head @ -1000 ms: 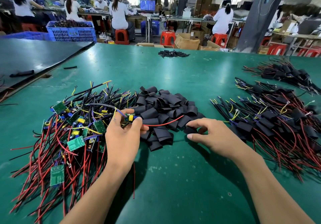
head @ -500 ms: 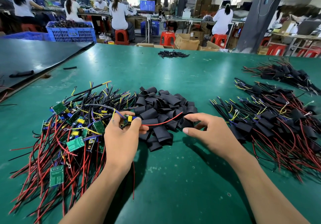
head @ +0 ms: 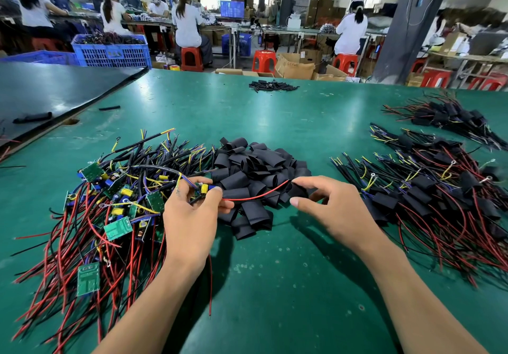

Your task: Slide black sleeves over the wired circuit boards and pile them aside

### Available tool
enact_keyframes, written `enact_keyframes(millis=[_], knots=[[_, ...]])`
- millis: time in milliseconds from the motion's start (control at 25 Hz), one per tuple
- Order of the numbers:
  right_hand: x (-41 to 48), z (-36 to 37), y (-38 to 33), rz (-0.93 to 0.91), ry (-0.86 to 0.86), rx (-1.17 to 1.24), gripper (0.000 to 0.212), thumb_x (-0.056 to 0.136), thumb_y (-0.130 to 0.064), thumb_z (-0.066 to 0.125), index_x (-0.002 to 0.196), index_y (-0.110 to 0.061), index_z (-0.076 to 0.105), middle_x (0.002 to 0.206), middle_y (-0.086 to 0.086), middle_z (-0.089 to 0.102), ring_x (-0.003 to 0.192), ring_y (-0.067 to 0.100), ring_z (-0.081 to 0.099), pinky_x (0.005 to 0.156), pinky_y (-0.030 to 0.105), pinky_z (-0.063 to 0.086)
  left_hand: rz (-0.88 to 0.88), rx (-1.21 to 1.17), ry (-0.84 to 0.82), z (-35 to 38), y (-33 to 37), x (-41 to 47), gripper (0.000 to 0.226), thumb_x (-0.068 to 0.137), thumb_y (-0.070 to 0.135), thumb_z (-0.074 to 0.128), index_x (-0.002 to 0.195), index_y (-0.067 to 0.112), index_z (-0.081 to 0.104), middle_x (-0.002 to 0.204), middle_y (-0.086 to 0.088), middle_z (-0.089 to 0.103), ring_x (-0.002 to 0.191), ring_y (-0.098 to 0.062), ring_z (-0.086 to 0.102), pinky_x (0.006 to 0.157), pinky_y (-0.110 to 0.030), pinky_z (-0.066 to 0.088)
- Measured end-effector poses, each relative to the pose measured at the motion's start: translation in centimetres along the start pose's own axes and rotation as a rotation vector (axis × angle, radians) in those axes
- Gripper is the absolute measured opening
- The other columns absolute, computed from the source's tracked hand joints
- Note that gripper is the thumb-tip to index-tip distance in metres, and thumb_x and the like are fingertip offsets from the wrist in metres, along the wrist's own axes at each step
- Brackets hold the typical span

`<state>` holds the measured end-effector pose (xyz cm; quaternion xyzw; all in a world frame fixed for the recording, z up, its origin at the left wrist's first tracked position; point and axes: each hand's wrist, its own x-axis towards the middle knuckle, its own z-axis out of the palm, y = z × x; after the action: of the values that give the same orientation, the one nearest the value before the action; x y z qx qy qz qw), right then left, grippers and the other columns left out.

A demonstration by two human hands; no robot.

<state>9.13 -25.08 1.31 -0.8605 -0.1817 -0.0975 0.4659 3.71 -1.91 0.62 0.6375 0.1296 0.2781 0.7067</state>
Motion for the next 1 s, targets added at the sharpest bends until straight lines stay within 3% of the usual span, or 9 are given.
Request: enact_keyframes(millis=[240,440,600,720,880,1000], knots=[[0.0,0.0,-0.3,-0.027,0.018,0.032,0.033,0.079,-0.025,0.082,0.101,-0.045,0.069,0.100,-0.030,0.068,0.082,0.003,0.063,0.069,0.010,0.045,0.001,0.014,-0.011,-0.1,0.0,0.0,0.012,0.087,0.000,0.061,0.096,0.008,0.061,0.059,0.003,0.069,0.062,-0.023,0.073,0.067,-0.034,0.062],[0.1,-0.1,-0.1,-0.074,0.007,-0.028,0.034,0.079,-0.022,0.082,0.107,-0.038,0.072,0.101,-0.030,0.066,0.084,0.001,0.062,0.072,0.005,0.040,0.013,0.020,-0.015,-0.1,-0.2,0.0,0.012,0.086,0.000,0.061,0.094,0.010,0.061,0.060,0.006,0.069,0.063,-0.024,0.073,0.069,-0.036,0.060],[0.2,0.1,-0.1,-0.117,-0.069,-0.105,0.035,0.079,-0.020,0.082,0.112,-0.026,0.074,0.099,-0.014,0.068,0.084,0.003,0.061,0.071,0.005,0.038,0.010,-0.006,-0.028,0.0,-0.4,0.0,0.013,0.086,-0.001,0.062,0.093,0.011,0.061,0.061,0.003,0.068,0.061,-0.026,0.072,0.063,-0.034,0.059],[0.2,0.5,-0.2,-0.135,-0.150,-0.181,0.037,0.080,-0.026,0.080,0.115,-0.026,0.073,0.101,-0.017,0.066,0.085,-0.002,0.059,0.074,0.005,0.036,-0.002,-0.064,-0.043,0.1,-0.2,-0.1,0.013,0.088,-0.001,0.064,0.093,0.010,0.062,0.066,-0.004,0.068,0.064,-0.028,0.073,0.059,-0.029,0.058],[0.1,1.1,-0.6,-0.134,-0.189,-0.216,0.037,0.081,-0.034,0.078,0.117,-0.027,0.073,0.099,-0.020,0.066,0.089,-0.001,0.060,0.087,0.026,0.047,-0.074,-0.220,-0.111,0.3,0.3,-0.4,0.008,0.092,0.002,0.064,0.098,0.007,0.061,0.079,-0.014,0.066,0.069,-0.033,0.073,0.066,-0.032,0.060],[-0.2,1.9,-1.2,-0.226,-0.133,-0.411,0.040,0.080,-0.052,0.068,0.116,-0.034,0.072,0.106,-0.017,0.070,0.110,0.006,0.056,0.106,0.033,0.030,-0.209,-0.421,-0.177,0.4,0.9,-0.6,0.005,0.097,0.006,0.057,0.098,0.007,0.061,0.080,-0.016,0.064,0.070,-0.034,0.073,0.064,-0.032,0.059]])
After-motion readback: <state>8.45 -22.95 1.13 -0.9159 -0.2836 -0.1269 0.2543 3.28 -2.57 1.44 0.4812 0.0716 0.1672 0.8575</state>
